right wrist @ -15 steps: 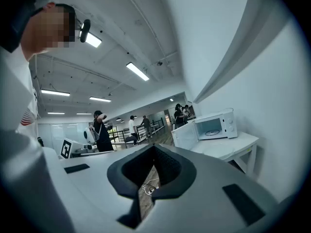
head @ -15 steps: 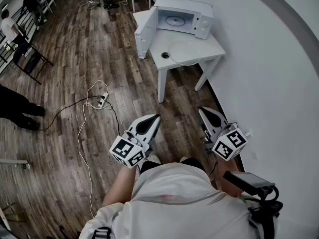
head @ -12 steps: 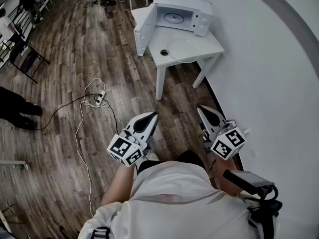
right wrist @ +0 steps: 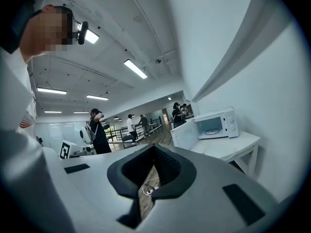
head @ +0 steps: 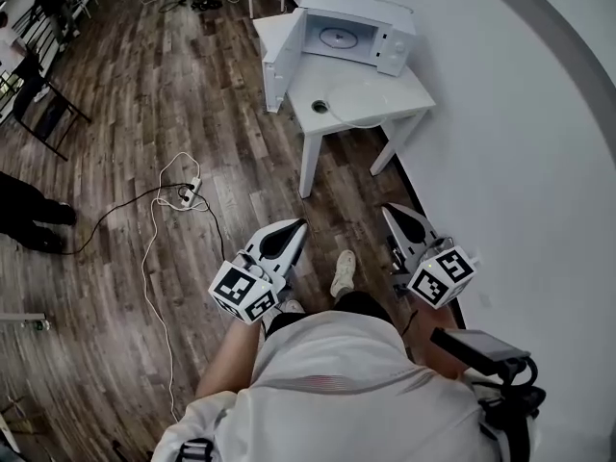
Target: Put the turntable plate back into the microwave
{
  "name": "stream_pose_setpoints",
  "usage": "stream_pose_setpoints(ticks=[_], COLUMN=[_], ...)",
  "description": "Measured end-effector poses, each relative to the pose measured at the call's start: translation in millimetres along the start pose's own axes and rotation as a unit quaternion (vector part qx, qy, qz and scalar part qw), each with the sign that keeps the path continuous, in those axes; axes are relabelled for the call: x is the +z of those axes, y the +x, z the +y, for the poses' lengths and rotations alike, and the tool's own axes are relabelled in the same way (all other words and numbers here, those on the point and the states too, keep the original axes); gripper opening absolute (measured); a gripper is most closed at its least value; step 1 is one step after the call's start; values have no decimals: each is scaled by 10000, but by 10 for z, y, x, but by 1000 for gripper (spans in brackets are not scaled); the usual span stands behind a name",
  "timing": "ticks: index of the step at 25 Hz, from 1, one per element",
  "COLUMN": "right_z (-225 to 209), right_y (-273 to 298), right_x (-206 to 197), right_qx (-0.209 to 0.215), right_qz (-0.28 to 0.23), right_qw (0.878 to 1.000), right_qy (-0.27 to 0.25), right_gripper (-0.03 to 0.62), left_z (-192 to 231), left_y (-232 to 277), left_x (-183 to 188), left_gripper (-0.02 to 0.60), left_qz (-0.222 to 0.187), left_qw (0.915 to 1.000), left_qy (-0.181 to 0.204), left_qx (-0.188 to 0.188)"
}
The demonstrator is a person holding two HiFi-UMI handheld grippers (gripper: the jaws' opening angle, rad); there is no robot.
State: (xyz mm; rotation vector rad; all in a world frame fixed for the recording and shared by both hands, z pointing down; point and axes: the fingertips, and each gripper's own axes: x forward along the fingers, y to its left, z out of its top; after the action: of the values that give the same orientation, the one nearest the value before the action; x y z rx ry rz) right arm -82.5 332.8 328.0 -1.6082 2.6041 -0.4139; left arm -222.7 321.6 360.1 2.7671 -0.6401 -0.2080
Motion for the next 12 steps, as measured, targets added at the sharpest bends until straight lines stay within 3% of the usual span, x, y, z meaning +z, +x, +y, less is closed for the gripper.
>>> stream_pose_setpoints(ticks=[7,12], right_z=[-377,-868], right_y=[230,393], right_x=[84,168], right_qx=[60,29], right_qz=[-142,-166], right_qw=[9998,9998], right_qy=[87,139], right_gripper=[3,3], left_z=[208,384], left_y=[368,840], left_x=[89,77], left_gripper=[11,11], left_qz=[77,146], left_qw=[9999,9998], left_qy=[118,153], left_qx=[15,11])
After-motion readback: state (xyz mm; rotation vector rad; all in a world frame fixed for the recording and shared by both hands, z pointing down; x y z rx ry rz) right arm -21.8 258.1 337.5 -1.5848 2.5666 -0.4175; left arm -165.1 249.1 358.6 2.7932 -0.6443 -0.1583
